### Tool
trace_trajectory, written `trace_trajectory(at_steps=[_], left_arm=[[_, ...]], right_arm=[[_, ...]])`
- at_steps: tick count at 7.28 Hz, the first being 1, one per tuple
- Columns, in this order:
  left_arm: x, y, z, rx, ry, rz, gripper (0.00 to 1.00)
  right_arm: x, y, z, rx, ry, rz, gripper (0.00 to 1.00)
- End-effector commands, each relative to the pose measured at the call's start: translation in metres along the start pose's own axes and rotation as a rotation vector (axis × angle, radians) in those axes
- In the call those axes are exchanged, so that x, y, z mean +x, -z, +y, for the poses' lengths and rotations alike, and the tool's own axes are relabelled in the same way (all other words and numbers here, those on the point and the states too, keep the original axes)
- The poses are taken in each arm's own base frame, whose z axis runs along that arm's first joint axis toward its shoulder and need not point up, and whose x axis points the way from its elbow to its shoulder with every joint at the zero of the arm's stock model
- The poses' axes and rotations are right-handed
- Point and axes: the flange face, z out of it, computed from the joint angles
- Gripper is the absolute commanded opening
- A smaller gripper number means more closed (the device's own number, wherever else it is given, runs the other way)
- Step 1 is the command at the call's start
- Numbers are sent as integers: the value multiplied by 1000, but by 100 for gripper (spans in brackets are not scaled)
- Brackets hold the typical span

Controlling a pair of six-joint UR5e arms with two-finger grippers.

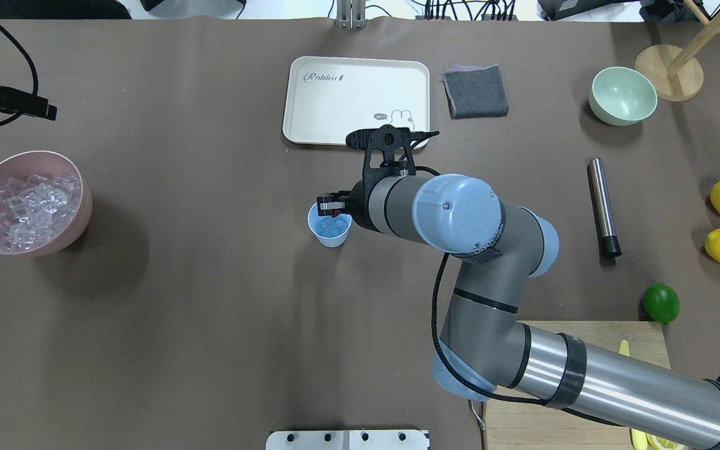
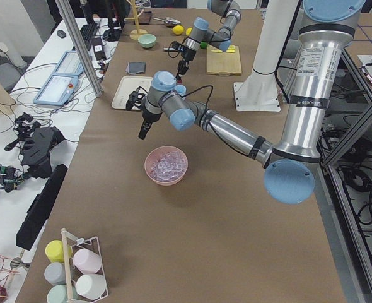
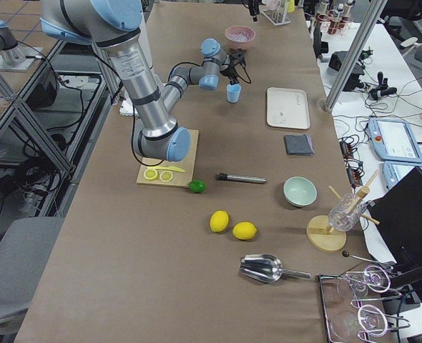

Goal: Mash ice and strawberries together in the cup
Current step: 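Carry the strawberry with the right gripper over the blue cup, then open the right gripper to drop the strawberry into the cup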

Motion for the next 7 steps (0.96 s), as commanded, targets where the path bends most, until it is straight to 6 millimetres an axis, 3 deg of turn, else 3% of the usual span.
trace_trajectory(at_steps=[1, 2, 3, 4, 7], left_arm=[[0, -1, 0, -1, 0, -1, 98], [0, 0, -1, 0, -2, 0, 98], [-1, -2, -1, -3, 0, -2, 98], [-1, -3, 0, -5, 0, -3, 98], [0, -4, -1, -4, -4, 0, 98]], right_arm=[[-8, -9, 10, 9, 6, 13, 0], [-7, -11, 11, 7, 7, 15, 11], [-7, -10, 11, 7, 7, 14, 48], [-6, -11, 13, 10, 6, 13, 99], [-2, 0, 5, 23, -4, 11, 100]])
